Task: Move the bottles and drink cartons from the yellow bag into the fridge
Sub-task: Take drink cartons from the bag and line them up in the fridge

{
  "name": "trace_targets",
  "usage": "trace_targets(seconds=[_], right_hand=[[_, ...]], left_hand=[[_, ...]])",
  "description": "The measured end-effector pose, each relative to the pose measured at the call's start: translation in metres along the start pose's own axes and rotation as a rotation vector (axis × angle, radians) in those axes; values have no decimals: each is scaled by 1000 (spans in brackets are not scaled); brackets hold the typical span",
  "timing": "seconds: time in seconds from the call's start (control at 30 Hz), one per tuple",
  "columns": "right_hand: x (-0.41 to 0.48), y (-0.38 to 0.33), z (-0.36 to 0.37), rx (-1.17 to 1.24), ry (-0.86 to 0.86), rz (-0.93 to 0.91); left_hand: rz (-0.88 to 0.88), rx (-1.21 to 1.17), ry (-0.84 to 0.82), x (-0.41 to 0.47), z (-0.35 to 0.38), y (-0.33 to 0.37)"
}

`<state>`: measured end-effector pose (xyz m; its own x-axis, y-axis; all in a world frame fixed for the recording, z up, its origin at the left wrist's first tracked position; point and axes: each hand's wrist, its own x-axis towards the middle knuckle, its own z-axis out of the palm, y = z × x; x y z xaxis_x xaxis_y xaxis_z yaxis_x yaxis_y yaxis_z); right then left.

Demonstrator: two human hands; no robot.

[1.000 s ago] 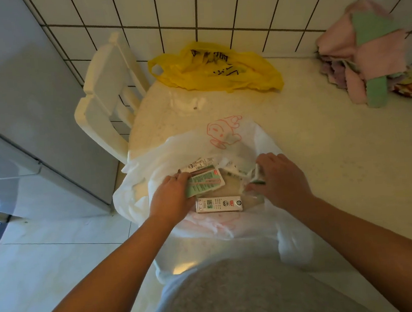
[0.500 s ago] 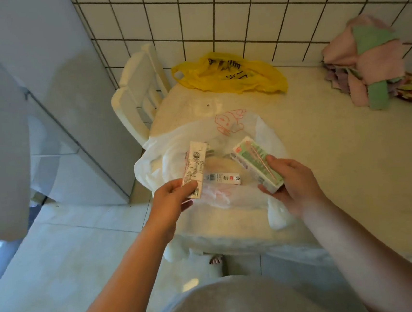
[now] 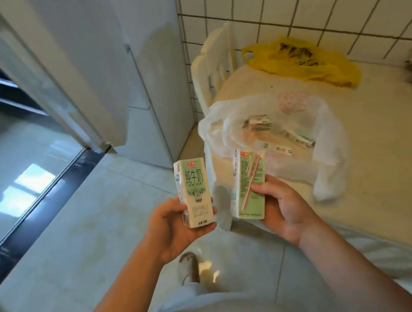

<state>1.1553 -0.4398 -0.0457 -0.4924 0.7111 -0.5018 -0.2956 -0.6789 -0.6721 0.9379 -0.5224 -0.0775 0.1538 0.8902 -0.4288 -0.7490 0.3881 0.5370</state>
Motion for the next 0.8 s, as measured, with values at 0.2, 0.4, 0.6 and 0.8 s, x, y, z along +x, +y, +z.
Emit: trace_targets(seconds=[0.2, 0.4, 0.6, 0.8], right_hand=[[17, 51, 82, -153, -134, 49], [53, 132, 194, -197, -200, 153], [98, 206, 306, 9, -133, 286], [136, 241, 396, -82, -105, 354]], left_hand=[[56, 24, 70, -63, -54, 29], [145, 82, 209, -134, -143, 99], [201, 105, 375, -204, -229, 177], [292, -15, 545, -241, -286, 233]])
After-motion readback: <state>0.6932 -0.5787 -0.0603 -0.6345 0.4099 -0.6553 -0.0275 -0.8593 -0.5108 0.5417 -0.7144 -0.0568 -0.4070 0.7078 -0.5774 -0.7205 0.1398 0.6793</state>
